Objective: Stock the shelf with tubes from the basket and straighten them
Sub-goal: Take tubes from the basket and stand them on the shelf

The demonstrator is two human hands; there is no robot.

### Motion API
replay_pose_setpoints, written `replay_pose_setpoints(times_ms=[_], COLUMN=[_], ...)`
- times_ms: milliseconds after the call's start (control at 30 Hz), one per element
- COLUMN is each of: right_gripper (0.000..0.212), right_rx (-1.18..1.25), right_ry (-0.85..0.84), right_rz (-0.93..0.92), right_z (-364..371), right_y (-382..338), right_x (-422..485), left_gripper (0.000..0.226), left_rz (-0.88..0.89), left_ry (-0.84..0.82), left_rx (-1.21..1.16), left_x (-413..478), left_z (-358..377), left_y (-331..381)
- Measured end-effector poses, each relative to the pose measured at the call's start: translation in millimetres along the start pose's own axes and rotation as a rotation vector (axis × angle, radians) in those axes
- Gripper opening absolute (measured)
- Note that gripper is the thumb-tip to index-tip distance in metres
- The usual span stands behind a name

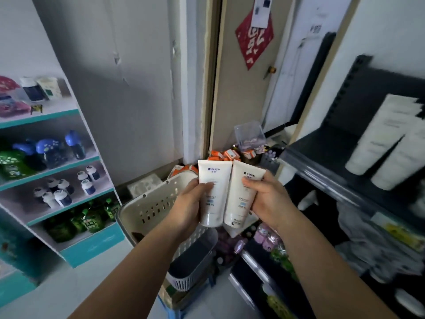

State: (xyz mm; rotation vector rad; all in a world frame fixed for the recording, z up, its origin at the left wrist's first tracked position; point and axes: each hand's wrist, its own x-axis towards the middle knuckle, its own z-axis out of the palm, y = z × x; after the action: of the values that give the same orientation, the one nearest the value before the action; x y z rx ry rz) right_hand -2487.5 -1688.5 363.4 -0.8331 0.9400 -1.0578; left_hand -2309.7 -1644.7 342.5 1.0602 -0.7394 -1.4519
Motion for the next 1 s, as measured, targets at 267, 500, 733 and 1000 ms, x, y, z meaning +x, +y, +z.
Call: replay_pose_setpoints(times_ms=[267,500,733,1000], right_gripper=[0.024,0.025,0.026,0.029], right_rx=[-0.048,-0.145,-0.208,-0.329], right_ry=[0.231,0.415,0.557,0.762], right_rz=[-0.264,-0.38,-0.466,-0.659], right_z=[-96,-205,-290,-356], right_y=[-63,-124,-159,-176], right_x=[-82,-164,-221,-258], left_gripper=[0.023,0.022,0.026,0.026], left_rz=[0.07,0.037,0.083,0.202], left_ry=[-0.216,-0.362,-0.49,-0.683], left_rx=[0.101,0.051,0.072,0.225], left_x=[-15,-41,-68,-73], left_z=[137,273,376,462], left_y=[-19,-62,-96,-129])
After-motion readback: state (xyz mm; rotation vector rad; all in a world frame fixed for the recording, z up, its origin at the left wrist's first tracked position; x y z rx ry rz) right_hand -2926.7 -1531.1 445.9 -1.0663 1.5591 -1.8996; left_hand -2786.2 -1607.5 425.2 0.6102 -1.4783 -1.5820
